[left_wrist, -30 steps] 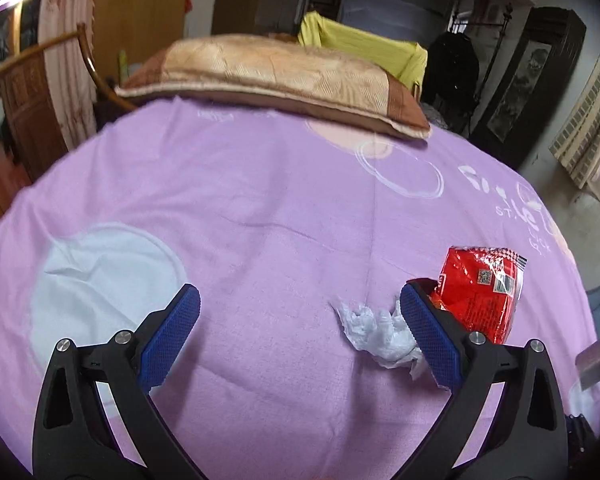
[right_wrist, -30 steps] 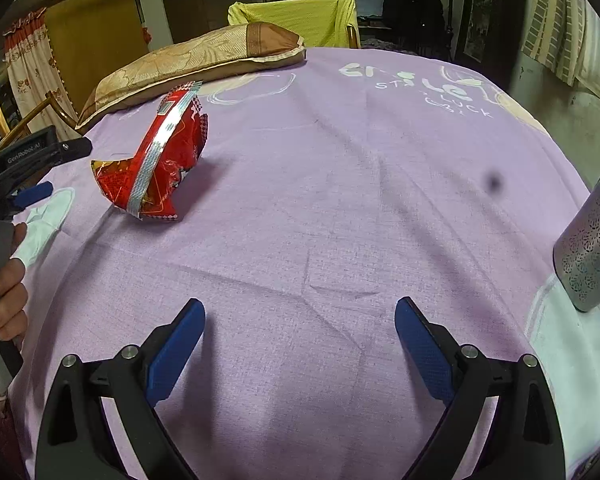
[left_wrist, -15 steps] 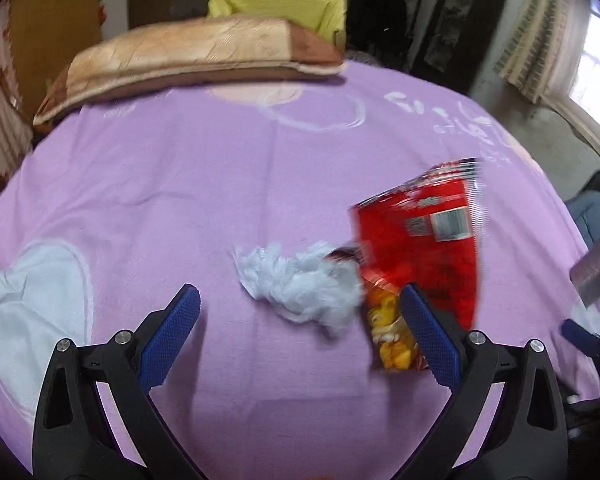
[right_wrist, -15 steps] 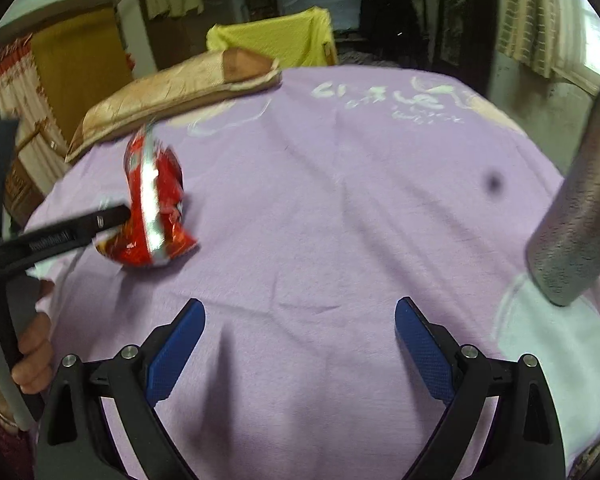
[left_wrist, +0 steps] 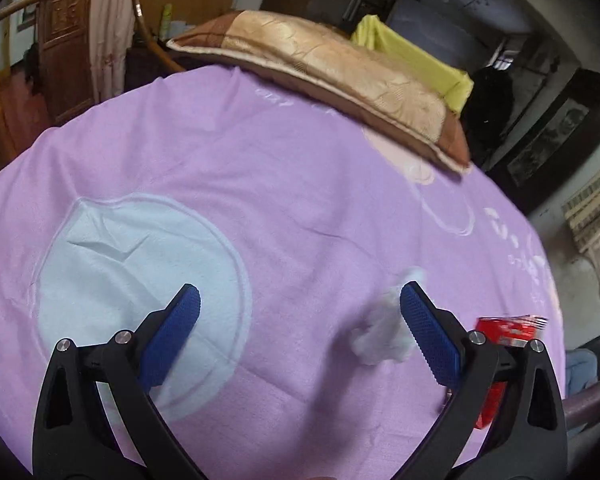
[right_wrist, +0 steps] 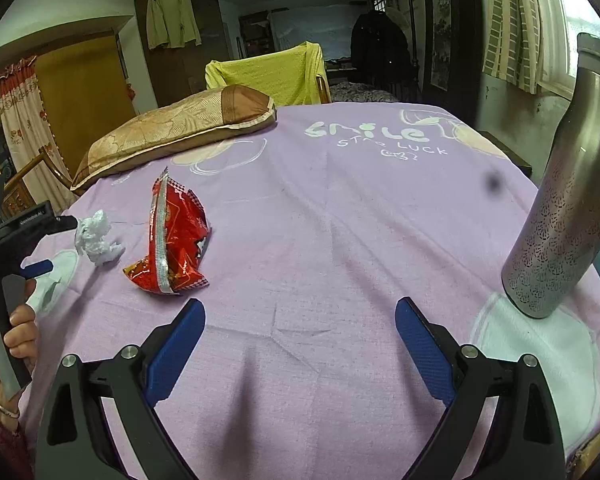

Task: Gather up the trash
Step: 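Move the left tool over the crumpled white plastic bag while the right tool approaches the red chip bag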

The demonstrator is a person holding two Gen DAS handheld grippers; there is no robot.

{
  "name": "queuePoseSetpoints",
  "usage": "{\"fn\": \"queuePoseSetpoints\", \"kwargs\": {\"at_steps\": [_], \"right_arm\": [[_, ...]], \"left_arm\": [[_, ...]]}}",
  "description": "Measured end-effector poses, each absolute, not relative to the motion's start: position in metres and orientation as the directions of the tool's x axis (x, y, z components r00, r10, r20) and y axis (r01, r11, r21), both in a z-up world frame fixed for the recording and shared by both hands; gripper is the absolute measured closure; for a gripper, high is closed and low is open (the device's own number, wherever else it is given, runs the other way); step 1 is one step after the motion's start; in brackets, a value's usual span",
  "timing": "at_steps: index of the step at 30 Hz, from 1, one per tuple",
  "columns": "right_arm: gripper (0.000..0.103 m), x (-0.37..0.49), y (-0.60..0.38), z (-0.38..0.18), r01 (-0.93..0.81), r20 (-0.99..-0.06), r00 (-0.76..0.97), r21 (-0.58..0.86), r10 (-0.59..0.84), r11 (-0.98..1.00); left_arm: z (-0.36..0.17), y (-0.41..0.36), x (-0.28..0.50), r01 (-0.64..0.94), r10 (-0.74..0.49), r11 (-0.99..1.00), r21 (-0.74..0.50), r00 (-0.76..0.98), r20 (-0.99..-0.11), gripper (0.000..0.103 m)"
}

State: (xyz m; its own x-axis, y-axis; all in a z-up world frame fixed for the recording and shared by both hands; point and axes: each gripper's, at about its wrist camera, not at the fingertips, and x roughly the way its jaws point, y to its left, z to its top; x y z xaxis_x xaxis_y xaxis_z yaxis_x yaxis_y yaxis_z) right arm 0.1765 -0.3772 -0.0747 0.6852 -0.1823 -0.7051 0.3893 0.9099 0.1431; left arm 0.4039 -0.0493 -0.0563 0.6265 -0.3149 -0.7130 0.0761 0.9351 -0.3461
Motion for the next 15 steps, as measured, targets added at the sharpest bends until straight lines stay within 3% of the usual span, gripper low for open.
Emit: {"fn": "queuePoseSetpoints", "kwargs": {"at_steps": [4, 9, 12, 15], "right_arm": [[0.008, 0.177, -0.370, -0.075, 0.373, -0.705, 0.685, 0.123, -0.184, 0.920], [0.008, 0.178, -0.366, -0.074, 0.365, -0.700, 0.686, 0.093, -0.200, 0.926], [0.008, 0.180, -0.369, -0.076, 0.371, -0.705, 0.681, 0.098, -0.198, 0.924], [0.008, 0.182, -0.369, -0.079, 0.370, -0.713, 0.673, 0.093, -0.197, 0.924]], "left_arm": [[-0.054, -0.083, 0.399, 0.234, -0.400, 0.916, -0.326, 0.592, -0.700, 0.007], [-0.073, -0.110, 0.403, 0.221, -0.221, 0.969, -0.111, 0.570, -0.791, 0.007], [-0.075, -0.087, 0.409, 0.125, -0.184, 0.983, -0.137, 0.563, -0.806, 0.007], [-0.079, -0.067, 0.409, 0.094, -0.242, 0.969, -0.227, 0.518, -0.821, 0.007]]}}
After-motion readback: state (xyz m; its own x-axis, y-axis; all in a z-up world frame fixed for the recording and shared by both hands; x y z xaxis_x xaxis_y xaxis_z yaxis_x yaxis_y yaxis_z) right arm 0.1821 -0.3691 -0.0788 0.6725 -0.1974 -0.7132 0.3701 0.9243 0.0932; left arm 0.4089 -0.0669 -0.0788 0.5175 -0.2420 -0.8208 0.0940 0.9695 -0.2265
